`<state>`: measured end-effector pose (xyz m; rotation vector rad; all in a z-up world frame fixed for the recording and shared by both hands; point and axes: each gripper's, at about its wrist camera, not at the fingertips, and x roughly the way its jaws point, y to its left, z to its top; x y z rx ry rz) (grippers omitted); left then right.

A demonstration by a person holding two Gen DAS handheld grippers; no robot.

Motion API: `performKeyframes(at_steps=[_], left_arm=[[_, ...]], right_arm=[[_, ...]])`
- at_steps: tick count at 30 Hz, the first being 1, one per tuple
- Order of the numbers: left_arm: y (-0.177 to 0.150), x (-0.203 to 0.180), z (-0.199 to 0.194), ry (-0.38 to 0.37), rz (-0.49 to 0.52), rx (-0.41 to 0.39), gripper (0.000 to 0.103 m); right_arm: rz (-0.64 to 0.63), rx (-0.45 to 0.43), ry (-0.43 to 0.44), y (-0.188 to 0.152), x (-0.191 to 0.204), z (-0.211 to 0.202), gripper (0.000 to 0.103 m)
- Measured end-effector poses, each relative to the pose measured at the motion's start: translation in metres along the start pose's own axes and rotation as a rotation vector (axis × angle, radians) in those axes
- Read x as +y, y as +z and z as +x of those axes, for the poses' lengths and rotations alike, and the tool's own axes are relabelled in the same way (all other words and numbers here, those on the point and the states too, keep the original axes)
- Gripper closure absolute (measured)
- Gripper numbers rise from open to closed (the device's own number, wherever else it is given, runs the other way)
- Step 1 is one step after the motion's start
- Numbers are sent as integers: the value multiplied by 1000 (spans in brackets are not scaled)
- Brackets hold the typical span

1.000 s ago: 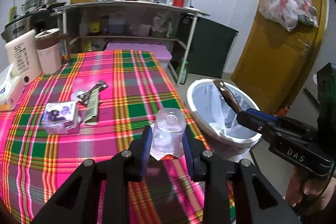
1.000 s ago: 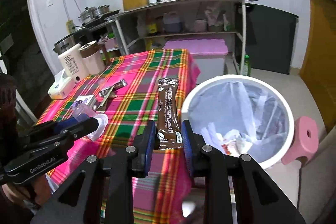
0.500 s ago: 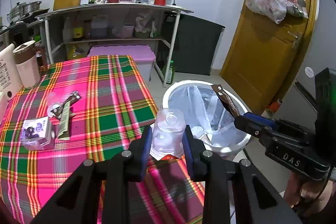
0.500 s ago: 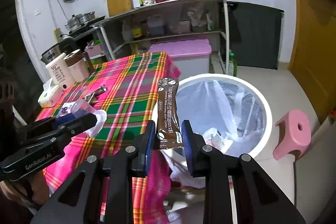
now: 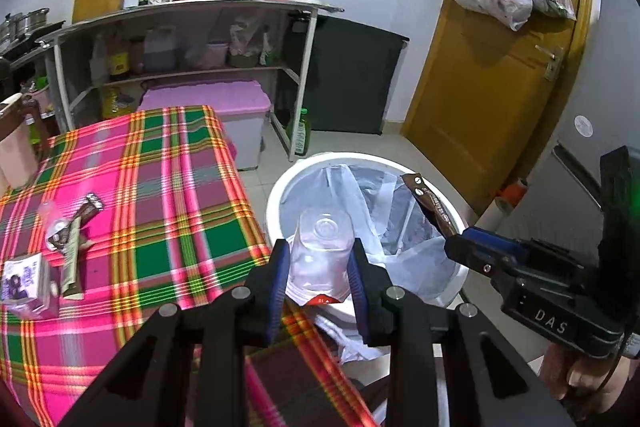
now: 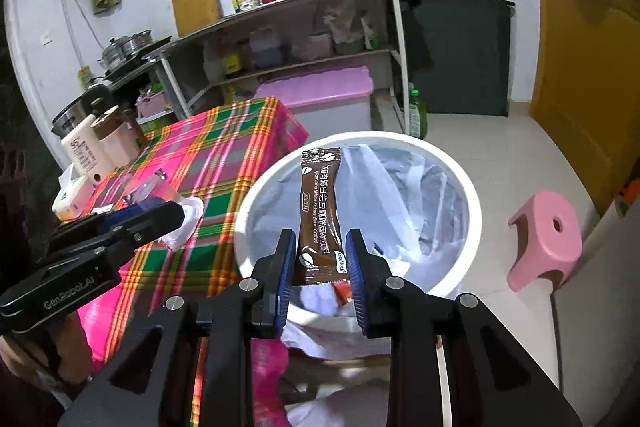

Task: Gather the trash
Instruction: 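Carry the plastic cup and snack wrapper over the trash bin with both tools, then open both tools to drop the cup and wrapper into the bin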

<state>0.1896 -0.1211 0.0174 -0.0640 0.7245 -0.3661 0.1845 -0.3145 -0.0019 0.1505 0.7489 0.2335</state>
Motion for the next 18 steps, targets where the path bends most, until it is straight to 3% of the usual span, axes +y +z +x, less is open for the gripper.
performKeyframes(at_steps=[18], left_arm=[[10,-18,47,-66,35,75,72]], right_arm=[[45,104,-38,-3,-31,37,76]])
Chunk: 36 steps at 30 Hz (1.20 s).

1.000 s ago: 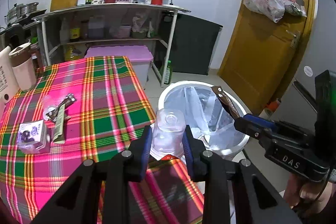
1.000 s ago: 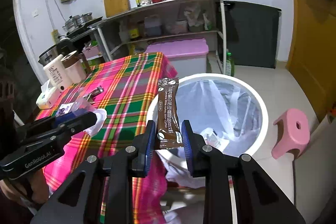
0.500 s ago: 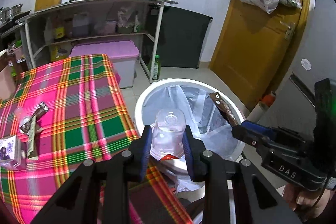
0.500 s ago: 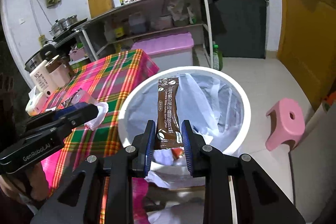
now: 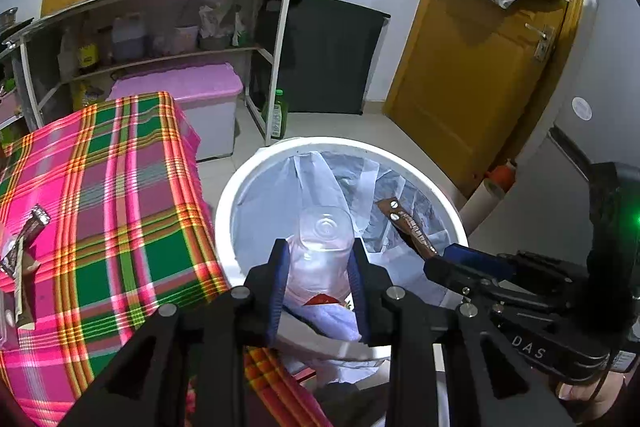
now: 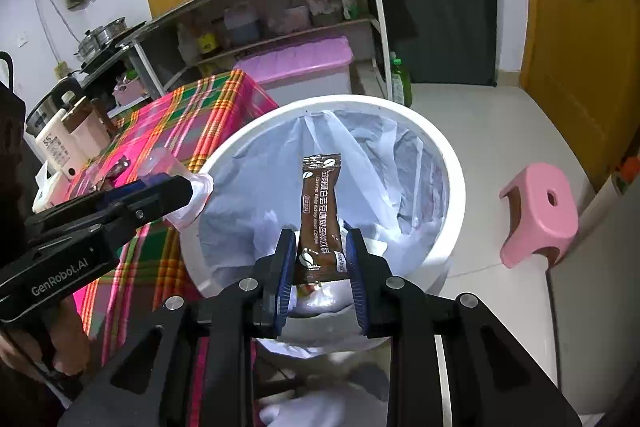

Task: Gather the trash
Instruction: 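Open both tools to drop the cup and wrapper into the bin, then move both open tools back over the table toward the purple-white carton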

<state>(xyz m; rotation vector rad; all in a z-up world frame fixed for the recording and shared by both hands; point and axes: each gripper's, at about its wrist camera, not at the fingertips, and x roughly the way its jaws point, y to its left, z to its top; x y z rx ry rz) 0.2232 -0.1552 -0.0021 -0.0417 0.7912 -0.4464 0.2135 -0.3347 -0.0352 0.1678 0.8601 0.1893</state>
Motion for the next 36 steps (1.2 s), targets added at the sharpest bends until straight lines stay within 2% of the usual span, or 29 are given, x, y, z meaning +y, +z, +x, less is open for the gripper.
performKeyframes(at_steps=[3,7,15,36], left_arm=[[1,1,6,-7,-5,12,72],[1,1,8,-11,-12,16,65],[0,3,-1,-6,-17,-7,64],[-22,24,-63,37,-64,-88,64]], right_arm=[[1,19,9,0,-3,6,76],[-3,25,8,-1,-2,7,76],[-2,-2,7,-1,1,-3,71],[-98,-86,70,-10,55,-50,71]])
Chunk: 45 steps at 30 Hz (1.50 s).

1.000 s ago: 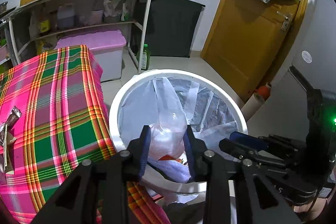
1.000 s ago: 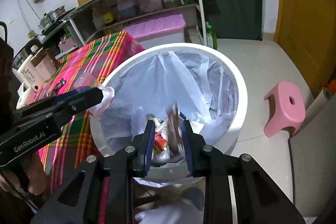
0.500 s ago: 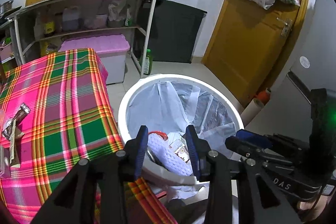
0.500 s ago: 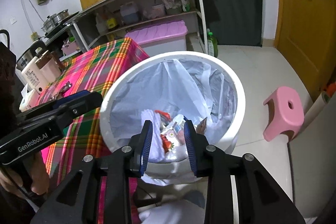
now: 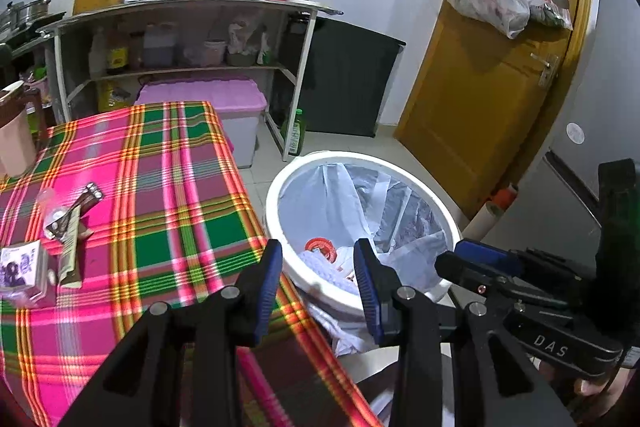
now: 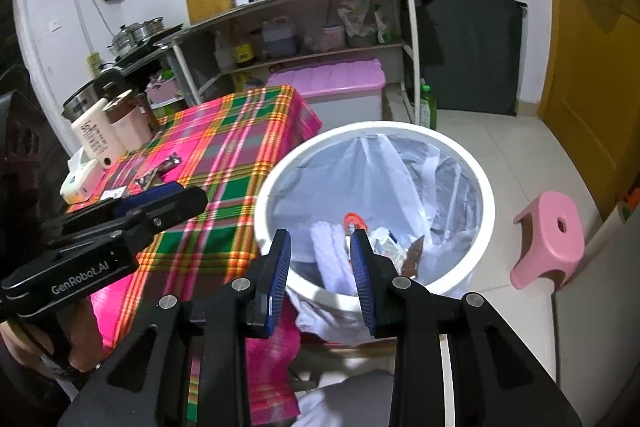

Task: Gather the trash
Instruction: 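Move both open tools back over the table toward the purple-white carton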

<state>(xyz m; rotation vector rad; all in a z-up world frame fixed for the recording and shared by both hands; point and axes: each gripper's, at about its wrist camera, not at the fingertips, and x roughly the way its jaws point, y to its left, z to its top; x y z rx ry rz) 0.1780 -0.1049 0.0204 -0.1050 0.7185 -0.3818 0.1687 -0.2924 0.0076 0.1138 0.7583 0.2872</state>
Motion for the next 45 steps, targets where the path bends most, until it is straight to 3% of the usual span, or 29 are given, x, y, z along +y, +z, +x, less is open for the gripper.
performKeyframes(at_steps=[17,20,35,45], left_arm=[[-19,23,-41,54,-33,-46,64],[-23,29,-47,72,-47,-49,64],[-49,71,-67,170,-137,-46,64],[-61,106,-79,244,-212,-50,64]], right_arm=[[-82,-15,71,-8,44,-10,70],[-97,-13,90,-10,51,-10,65],[-154,29,160,-20,83,2,63],[-190,58,212,-20,103,15,57]])
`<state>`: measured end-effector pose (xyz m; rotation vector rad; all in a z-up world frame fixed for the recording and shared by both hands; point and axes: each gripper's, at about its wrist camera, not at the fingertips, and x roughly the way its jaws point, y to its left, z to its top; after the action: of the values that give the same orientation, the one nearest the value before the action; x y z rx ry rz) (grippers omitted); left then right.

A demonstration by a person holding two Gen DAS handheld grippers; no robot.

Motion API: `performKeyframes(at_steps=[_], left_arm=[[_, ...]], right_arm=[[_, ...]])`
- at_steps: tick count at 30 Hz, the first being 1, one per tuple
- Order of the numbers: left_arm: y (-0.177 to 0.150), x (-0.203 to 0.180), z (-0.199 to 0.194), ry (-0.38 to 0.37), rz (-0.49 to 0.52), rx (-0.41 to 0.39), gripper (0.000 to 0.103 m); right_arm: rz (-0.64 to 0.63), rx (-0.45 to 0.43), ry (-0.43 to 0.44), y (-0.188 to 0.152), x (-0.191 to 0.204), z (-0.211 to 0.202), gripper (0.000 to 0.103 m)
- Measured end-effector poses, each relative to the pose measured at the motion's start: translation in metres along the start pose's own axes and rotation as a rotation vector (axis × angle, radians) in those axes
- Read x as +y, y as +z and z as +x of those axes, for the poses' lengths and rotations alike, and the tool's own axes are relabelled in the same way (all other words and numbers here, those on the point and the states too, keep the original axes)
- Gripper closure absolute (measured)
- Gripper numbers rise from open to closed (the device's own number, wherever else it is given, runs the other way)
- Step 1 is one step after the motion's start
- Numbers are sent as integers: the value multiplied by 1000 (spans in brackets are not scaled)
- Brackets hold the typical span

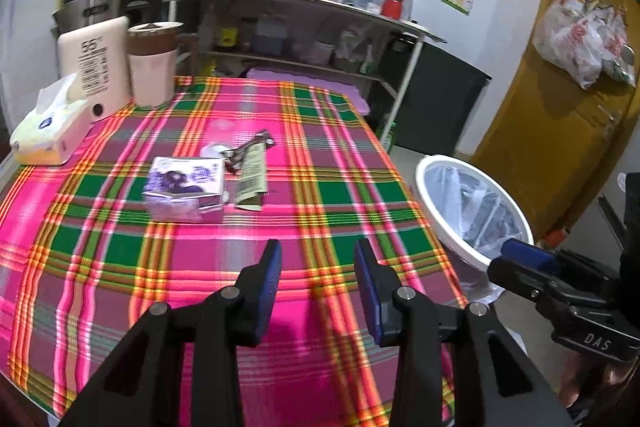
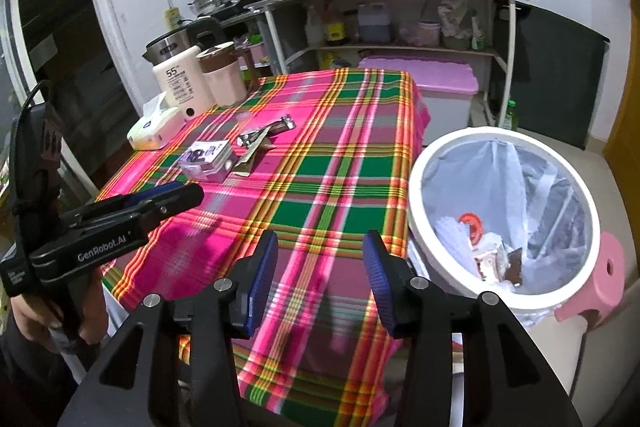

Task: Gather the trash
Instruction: 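Move both open tools back over the table toward the purple-white carton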

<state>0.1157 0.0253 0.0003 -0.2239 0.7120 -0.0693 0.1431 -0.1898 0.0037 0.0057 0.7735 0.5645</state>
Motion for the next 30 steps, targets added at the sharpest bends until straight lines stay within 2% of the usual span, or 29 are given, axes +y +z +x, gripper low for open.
performKeyframes(at_steps=[10,20,23,30], left_arm=[[4,34,1,72,-57,-14,58],[15,66,18,149,-90,-14,50],[17,74,25,168,-92,-13,43],[19,85,41,174,-104,8,39]], right_arm=[[-9,12,34,8,5,16,56],[-21,42,55,11,8,35,55],[-13,46,55,13,7,42,52],[-11,66,61,18,5,58,50]])
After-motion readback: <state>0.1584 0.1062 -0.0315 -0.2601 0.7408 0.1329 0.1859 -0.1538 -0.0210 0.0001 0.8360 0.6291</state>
